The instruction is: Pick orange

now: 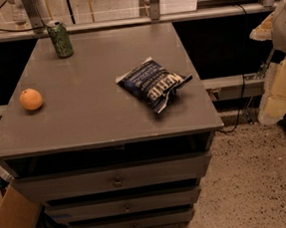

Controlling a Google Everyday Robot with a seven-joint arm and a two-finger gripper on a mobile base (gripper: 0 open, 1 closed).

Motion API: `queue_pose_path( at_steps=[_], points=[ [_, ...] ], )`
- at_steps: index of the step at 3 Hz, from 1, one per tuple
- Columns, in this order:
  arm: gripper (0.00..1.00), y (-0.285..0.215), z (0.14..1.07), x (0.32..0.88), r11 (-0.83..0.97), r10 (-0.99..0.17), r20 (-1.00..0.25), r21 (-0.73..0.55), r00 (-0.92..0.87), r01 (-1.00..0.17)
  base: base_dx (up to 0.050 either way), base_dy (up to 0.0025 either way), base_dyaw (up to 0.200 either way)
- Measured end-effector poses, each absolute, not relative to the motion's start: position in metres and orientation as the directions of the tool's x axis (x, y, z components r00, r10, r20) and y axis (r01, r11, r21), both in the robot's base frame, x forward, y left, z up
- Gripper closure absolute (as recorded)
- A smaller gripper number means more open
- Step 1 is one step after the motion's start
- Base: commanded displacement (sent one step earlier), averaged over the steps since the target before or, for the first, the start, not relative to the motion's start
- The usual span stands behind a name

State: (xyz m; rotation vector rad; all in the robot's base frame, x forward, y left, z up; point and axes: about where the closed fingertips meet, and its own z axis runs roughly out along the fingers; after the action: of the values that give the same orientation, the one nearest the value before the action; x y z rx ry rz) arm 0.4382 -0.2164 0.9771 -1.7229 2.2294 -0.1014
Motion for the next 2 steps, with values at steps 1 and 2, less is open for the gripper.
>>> queue_pose_path(
  at_steps=[1,2],
  points=[
    [0.0,-0.2164,0.9771,0.4382,0.27,-0.953,-0.208,-0.249,-0.221,-0.93,0.1,0.0,0.0],
    [0.0,-0.2164,0.9771,0.4382,0.27,-0.953,-0.208,-0.249,-0.221,-0.93,0.0,0.0,0.0]
  ],
)
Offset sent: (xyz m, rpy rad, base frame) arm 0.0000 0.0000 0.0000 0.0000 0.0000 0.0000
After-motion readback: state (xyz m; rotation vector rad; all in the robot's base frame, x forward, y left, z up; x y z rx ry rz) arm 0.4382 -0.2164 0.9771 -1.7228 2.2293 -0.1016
